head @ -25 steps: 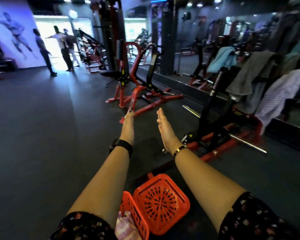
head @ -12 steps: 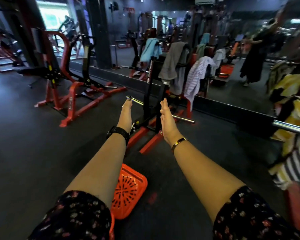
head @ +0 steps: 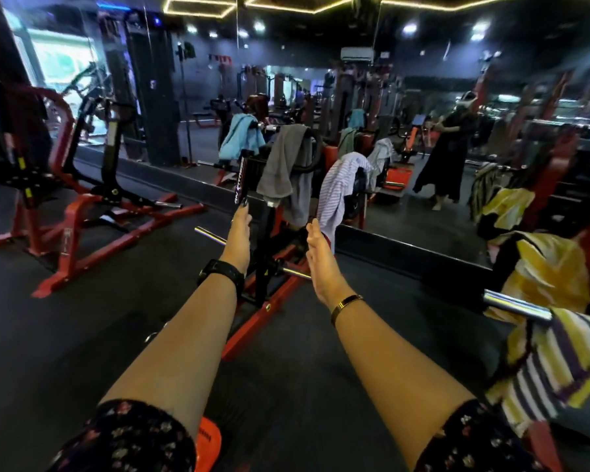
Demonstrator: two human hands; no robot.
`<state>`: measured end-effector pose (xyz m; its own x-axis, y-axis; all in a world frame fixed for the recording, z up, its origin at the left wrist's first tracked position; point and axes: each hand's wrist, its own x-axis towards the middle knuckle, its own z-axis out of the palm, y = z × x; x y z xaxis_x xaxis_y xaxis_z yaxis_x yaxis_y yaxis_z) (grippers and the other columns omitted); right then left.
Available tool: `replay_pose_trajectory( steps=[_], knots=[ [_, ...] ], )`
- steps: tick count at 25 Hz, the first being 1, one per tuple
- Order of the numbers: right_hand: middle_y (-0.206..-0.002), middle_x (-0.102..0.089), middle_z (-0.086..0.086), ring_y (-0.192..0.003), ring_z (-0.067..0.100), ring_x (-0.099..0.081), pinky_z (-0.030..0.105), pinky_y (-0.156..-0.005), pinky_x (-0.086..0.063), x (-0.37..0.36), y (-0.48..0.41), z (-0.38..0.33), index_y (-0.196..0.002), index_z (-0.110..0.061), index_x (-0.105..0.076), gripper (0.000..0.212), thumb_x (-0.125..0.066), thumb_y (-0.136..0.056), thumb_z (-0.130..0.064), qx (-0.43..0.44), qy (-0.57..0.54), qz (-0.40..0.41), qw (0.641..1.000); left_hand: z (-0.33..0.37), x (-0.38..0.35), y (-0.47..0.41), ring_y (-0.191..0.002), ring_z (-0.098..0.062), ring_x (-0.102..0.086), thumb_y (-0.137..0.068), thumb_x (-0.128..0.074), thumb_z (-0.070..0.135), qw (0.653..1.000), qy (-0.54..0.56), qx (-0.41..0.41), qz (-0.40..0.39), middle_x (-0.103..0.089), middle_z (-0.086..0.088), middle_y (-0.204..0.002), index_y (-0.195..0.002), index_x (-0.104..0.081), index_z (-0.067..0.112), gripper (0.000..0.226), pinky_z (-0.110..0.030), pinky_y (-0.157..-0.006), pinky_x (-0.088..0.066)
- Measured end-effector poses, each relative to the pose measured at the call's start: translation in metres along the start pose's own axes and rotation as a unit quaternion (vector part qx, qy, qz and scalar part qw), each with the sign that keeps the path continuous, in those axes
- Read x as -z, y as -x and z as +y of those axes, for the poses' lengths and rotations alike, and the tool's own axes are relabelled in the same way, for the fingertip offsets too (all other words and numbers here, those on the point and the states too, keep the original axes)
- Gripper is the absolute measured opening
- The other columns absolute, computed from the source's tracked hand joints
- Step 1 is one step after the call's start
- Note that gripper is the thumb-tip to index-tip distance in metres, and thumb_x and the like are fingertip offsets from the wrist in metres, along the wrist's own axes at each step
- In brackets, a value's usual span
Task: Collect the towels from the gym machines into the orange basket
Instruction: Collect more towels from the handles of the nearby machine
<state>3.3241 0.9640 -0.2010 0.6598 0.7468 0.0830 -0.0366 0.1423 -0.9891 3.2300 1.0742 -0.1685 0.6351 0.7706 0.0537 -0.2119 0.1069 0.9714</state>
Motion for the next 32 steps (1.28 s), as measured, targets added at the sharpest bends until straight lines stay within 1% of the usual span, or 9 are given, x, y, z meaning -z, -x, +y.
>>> replay_pose_trajectory(
  steps=[4, 11, 17, 21, 23, 25, 27, 30, 32],
  knots=[
    [-0.159, -0.021, 0.001, -0.148, 0.017, -0.015, 0.040, -0.121, -0.009, 0.046, -0.072, -0.008, -0.152, -0.028, -0.014, 0.052, -0.020, -0.103, -0.044, -0.002, 0.016, -0.035, 0.999, -0.020, -0.054, -0.064, -0.149, -0.020, -0.009, -0.097, -0.019, 0.053, 0.999, 0.021, 0.023, 0.017, -0.015, -0.003, -0.161, -0.151, -0.016, 0.022, 0.063, -0.040, -0.120, -0.007],
    [-0.161, -0.015, -0.003, -0.148, 0.016, -0.012, 0.038, -0.122, -0.008, 0.072, -0.200, -0.014, -0.152, -0.025, -0.012, 0.052, -0.021, -0.103, -0.039, 0.003, 0.014, -0.093, 0.996, -0.039, -0.066, -0.175, -0.149, -0.021, -0.007, -0.095, -0.019, 0.058, 0.996, 0.032, 0.002, 0.084, -0.014, -0.006, -0.161, -0.152, -0.014, 0.026, 0.066, -0.043, -0.120, -0.006],
    [-0.158, -0.023, -0.002, -0.148, 0.015, -0.015, 0.042, -0.122, -0.008, 0.047, -0.350, 0.016, -0.151, -0.024, -0.021, 0.055, -0.023, -0.101, -0.048, -0.004, 0.007, -0.127, 0.992, -0.042, -0.067, -0.309, -0.149, -0.020, -0.012, -0.094, -0.021, 0.060, 0.992, 0.051, -0.015, 0.115, -0.017, -0.006, -0.160, -0.152, -0.016, 0.022, 0.069, -0.040, -0.119, -0.010],
    [-0.158, -0.026, -0.001, -0.147, 0.016, -0.018, 0.040, -0.122, -0.009, 0.023, -0.479, 0.009, -0.151, -0.027, -0.021, 0.058, -0.023, -0.100, -0.054, -0.010, -0.002, -0.145, 0.989, -0.026, -0.068, -0.420, -0.147, -0.020, -0.019, -0.097, -0.022, 0.053, 0.991, 0.044, -0.017, 0.125, -0.020, -0.004, -0.158, -0.150, -0.018, 0.019, 0.064, -0.028, -0.103, -0.022],
    [-0.159, -0.024, -0.001, -0.148, 0.016, -0.017, 0.037, -0.121, -0.009, 0.017, -0.521, 0.005, -0.151, -0.024, -0.022, 0.061, -0.022, -0.099, -0.057, -0.015, -0.001, -0.157, 0.988, -0.023, -0.063, -0.464, -0.147, -0.019, -0.017, -0.097, -0.021, 0.053, 0.990, 0.040, -0.018, 0.134, -0.018, -0.005, -0.159, -0.151, -0.016, 0.018, 0.064, -0.031, -0.110, -0.021],
    [-0.159, -0.022, 0.001, -0.147, 0.016, -0.017, 0.033, -0.119, -0.011, 0.011, -0.564, 0.007, -0.151, -0.018, -0.023, 0.059, -0.021, -0.101, -0.051, -0.021, -0.007, -0.173, 0.985, -0.024, -0.054, -0.509, -0.148, -0.019, -0.016, -0.095, -0.023, 0.056, 0.988, 0.024, -0.027, 0.151, -0.017, -0.005, -0.160, -0.151, -0.017, 0.020, 0.067, -0.038, -0.117, -0.014],
    [-0.160, -0.020, 0.000, -0.147, 0.017, -0.019, 0.034, -0.119, -0.013, 0.004, -0.607, 0.012, -0.151, -0.018, -0.021, 0.054, -0.020, -0.103, -0.043, -0.015, -0.013, -0.184, 0.983, -0.026, -0.045, -0.551, -0.147, -0.019, -0.017, -0.093, -0.026, 0.058, 0.984, 0.008, -0.042, 0.174, -0.020, -0.004, -0.159, -0.150, -0.021, 0.020, 0.069, -0.038, -0.118, -0.011],
    [-0.159, -0.023, -0.001, -0.145, 0.020, -0.024, 0.044, -0.121, -0.019, -0.015, -0.678, 0.019, -0.152, -0.022, -0.017, 0.052, -0.022, -0.103, -0.040, -0.005, -0.011, -0.198, 0.980, -0.023, -0.032, -0.615, -0.138, -0.013, -0.026, -0.094, -0.026, 0.056, 0.981, -0.017, -0.056, 0.184, -0.035, -0.002, -0.147, -0.148, -0.027, 0.018, 0.065, -0.031, -0.112, -0.018],
    [-0.156, -0.027, 0.000, -0.142, 0.018, -0.028, 0.040, -0.119, -0.022, -0.025, -0.723, 0.022, -0.152, -0.021, -0.019, 0.053, -0.025, -0.103, -0.039, 0.008, -0.013, -0.204, 0.979, -0.019, -0.028, -0.656, -0.125, -0.008, -0.032, -0.097, -0.025, 0.050, 0.979, -0.019, -0.076, 0.191, -0.039, 0.005, -0.133, -0.146, -0.030, 0.015, 0.060, -0.025, -0.102, -0.020]
  ],
)
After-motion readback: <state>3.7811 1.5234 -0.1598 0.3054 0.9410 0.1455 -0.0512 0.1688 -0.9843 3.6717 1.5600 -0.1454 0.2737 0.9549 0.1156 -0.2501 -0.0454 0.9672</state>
